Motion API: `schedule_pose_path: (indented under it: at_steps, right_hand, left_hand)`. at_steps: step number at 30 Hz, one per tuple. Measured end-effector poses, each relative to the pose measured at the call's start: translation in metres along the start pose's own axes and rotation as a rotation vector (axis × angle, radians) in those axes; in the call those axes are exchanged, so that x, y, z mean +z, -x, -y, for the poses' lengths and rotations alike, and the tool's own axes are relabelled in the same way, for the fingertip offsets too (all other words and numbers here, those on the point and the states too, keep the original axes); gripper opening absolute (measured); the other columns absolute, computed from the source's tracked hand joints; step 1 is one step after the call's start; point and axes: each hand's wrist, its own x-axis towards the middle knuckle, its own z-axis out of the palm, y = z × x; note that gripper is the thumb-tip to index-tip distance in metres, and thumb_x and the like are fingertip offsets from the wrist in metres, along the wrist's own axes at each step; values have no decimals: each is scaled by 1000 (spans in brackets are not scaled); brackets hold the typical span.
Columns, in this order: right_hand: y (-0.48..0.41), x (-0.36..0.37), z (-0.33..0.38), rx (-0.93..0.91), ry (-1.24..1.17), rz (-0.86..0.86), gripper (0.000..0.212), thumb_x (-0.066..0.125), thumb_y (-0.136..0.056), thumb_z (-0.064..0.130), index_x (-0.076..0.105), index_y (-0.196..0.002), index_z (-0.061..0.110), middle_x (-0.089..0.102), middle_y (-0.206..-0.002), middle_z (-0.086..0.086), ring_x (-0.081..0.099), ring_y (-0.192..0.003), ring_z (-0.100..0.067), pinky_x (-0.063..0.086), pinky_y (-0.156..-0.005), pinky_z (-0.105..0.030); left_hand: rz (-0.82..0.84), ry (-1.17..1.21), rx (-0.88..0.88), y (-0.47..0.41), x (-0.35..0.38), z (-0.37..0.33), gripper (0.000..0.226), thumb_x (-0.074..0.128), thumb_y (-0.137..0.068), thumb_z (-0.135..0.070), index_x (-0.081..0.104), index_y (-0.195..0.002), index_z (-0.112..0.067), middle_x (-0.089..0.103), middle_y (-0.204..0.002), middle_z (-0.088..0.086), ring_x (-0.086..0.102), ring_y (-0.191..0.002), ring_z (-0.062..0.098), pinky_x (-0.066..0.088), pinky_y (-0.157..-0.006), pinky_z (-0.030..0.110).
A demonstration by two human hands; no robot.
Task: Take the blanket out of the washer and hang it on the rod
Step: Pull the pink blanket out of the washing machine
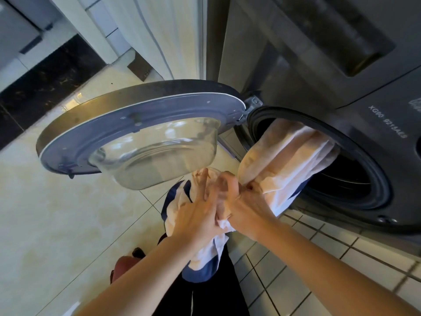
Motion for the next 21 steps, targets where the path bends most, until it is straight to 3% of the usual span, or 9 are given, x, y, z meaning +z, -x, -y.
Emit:
schedule_pose_path:
  at_steps: [3, 5, 7, 9, 11, 14, 17, 21]
  right_hand:
    - [5, -8, 1, 34, -189, -69, 80, 68, -69, 15, 10, -124, 10, 68, -98, -1, 66, -91, -26, 39, -97, -37]
    - [7, -19, 3, 22, -318, -87, 71, 61, -72, 29, 19, -125, 7, 61, -115, 1, 63, -102, -25, 37, -101, -40]
    - [10, -26, 4, -12, -405, -64, 62, 46, -77, 30, 19, -131, 15, 44, -132, 7, 57, -112, -22, 33, -104, -43]
    - [15, -28, 5, -29, -523, -7, 70, 55, -78, 10, 8, -126, 29, 47, -130, 2, 56, -112, -24, 34, -103, -45]
    - [21, -29, 2, -68, -559, 19, 79, 65, -75, 5, 12, -129, 25, 53, -122, 1, 56, -111, -24, 41, -101, -41]
    - [25, -29, -14, -150, -431, 98, 88, 75, -73, 23, 17, -139, 18, 49, -136, -5, 46, -125, -23, 33, -109, -30]
    - [23, -21, -34, -249, -114, 174, 109, 79, -63, 50, 14, -146, 21, 31, -150, 0, 23, -141, -21, 15, -118, -37]
    - [8, -6, -52, -296, 145, 241, 123, 82, -49, 60, 20, -147, 18, 31, -152, -2, 18, -144, -29, 15, -115, -51]
  left_hand:
    - [48, -7, 35, 1, -4, -2, 119, 68, -65, -70, -17, -142, -37, -9, -162, 0, 62, -109, 20, 41, -100, 52]
    - [11, -26, 74, 1, -6, -2, 112, 65, -64, -71, 3, -148, -31, -3, -162, -5, 67, -93, 19, 51, -82, 43]
    - [-136, -21, 116, 1, -5, 0, 92, 62, -65, -65, 33, -142, -23, 23, -158, -7, 67, -71, 20, 53, -61, 36]
    - [-252, -26, 147, 1, -6, 2, 68, 68, -64, -57, 49, -119, -21, 56, -128, -9, 57, -48, 21, 49, -47, 34]
    - [-271, -77, 163, 1, -7, 6, 60, 74, -61, -53, 51, -109, -24, 66, -95, -10, 52, -40, 21, 49, -46, 35]
    - [-258, -82, 162, 6, -12, 10, 49, 64, -61, -34, 50, -108, -28, 68, -81, -9, 55, -43, 23, 52, -55, 39]
    - [-273, -57, 146, 9, -17, 13, 43, 57, -57, -24, 42, -97, -28, 64, -73, -8, 54, -45, 25, 51, -51, 38]
    - [-318, -122, 175, 14, -24, 13, 45, 66, -53, -19, 43, -91, -26, 61, -71, -9, 51, -54, 28, 50, -69, 51]
